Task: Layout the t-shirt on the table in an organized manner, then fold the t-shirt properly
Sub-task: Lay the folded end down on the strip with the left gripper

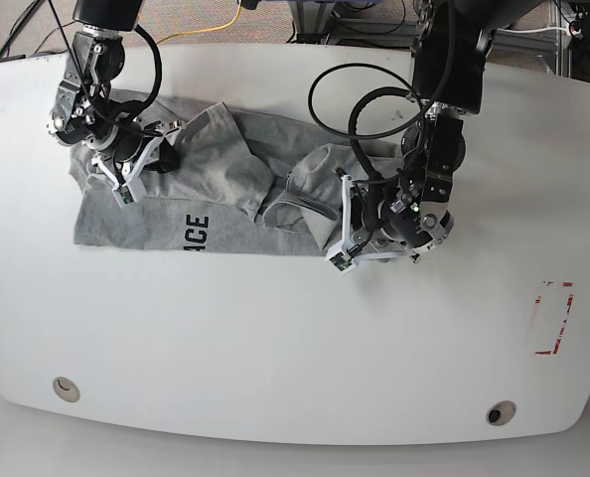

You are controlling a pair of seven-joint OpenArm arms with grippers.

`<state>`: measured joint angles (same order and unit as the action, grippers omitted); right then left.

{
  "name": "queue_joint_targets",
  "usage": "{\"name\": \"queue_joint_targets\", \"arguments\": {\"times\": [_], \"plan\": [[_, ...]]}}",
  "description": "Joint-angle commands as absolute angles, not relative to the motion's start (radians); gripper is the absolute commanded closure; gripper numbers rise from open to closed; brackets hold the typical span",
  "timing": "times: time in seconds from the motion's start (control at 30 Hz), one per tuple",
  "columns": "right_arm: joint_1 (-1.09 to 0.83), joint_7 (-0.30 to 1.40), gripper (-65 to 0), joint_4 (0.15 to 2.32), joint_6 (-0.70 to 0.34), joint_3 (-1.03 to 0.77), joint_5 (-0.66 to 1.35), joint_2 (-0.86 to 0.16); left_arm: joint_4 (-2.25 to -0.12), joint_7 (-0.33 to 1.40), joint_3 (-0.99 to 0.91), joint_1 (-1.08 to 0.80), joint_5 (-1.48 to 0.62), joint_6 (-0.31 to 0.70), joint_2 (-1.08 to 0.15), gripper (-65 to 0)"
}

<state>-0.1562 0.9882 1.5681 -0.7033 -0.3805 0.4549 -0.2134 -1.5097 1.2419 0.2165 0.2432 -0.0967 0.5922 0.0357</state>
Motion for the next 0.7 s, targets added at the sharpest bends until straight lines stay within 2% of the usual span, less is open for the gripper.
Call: {"name": "queue_joint_targets", "arguments": {"times": [0.0, 0.17, 0.4, 0.67], "plan": [[-0.156, 1.017, -4.9, 1.573, -0.698, -0.38, 0.43, -0.22, -1.5, 1.227, 0.219, 0.305, -0.107, 0.593, 0.099, -8.2], [-0.156, 1.017, -4.9, 1.575, -0.698, -0.381, 0.43, -0.22, -1.445, 1.225, 0.259, 0.363, -0.107, 0.593, 0.157, -9.4], [-0.156, 1.017, -4.9, 1.575, -0.698, -0.381, 0.43, -0.22, -1.422, 1.225, 0.343, 0.415, -0.122, 0.595, 0.157, -9.9], [-0.156, 1.017, -4.9, 1.575, -0.698, -0.386, 0.43, -0.22, -1.563, 1.231, 0.32, 0.418, -0.208, 0.595, 0.157, -9.9]]}}
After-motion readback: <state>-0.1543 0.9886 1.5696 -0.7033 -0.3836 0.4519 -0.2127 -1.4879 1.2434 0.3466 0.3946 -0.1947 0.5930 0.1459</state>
